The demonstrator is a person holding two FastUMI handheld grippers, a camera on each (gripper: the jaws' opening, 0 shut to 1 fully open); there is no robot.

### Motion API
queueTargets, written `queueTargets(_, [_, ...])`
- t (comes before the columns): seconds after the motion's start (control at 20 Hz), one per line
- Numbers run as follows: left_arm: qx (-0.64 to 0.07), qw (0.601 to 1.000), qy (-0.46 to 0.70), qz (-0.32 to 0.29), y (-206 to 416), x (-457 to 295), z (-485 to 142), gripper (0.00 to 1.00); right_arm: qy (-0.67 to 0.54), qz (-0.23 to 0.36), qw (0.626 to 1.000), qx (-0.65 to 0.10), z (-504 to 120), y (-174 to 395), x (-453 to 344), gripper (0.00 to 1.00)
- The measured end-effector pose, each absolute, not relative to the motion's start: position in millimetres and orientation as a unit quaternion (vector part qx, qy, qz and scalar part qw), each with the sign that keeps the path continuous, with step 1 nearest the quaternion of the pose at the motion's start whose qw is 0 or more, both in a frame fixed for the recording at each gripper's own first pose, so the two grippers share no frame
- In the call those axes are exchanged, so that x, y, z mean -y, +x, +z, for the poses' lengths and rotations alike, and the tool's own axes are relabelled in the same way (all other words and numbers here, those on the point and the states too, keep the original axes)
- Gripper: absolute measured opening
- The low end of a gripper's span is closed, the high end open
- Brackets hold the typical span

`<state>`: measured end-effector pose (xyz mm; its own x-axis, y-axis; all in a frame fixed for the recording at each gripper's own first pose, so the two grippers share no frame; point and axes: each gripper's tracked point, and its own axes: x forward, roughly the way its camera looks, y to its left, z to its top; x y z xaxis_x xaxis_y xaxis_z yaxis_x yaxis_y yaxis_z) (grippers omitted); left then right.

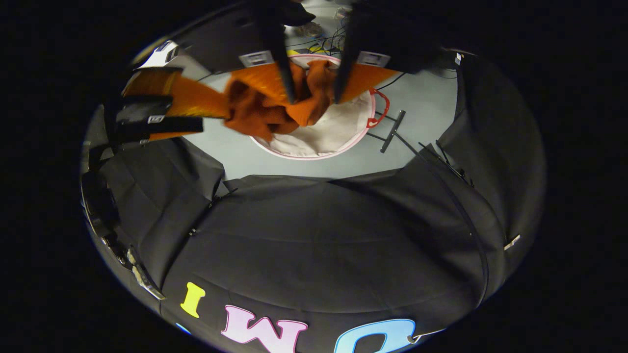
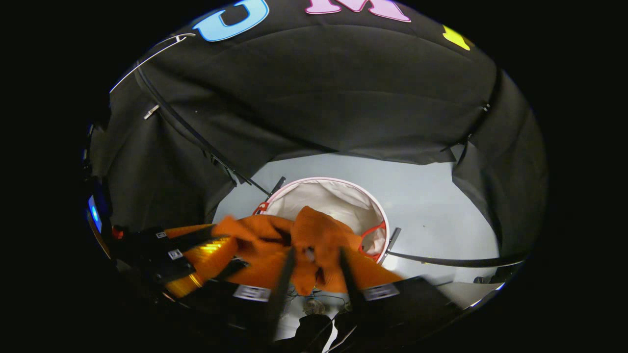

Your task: Grasp the clothes on the hanger with both hands and then place them into the laundry hamper below.

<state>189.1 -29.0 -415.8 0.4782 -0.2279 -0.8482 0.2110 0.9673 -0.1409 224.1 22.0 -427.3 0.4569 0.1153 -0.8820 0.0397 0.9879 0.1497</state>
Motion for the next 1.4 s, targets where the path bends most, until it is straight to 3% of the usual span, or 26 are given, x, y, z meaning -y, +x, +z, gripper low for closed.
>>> queueTargets(0.05, [-0.497,0.859,-0.006,-0.126,187,25,-416,0.75,0.071,0.01,0.848,-0.525,-424,212,-16,0.93])
queueTargets(0.1, [-0.5,0.857,-0.006,-0.124,187,23,-417,0.97,0.068,0.002,0.847,-0.528,-428,213,-15,0.94])
queueTargets(0.15, [-0.502,0.857,-0.005,-0.12,182,19,-418,0.99,0.071,0.001,0.844,-0.531,-429,211,-17,0.99])
queueTargets(0.65, [-0.484,0.867,-0.004,-0.117,174,15,-388,0.96,0.066,-0.017,0.868,-0.492,-394,201,-17,0.99])
queueTargets(0.9, [-0.417,0.903,-0.004,-0.108,187,9,-316,0.93,0.061,-0.033,0.909,-0.412,-325,202,-10,0.99])
queueTargets(1.4, [-0.27,0.956,-0.02,-0.109,171,-6,-163,0.96,0.048,-0.07,0.964,-0.253,-175,167,-12,0.99])
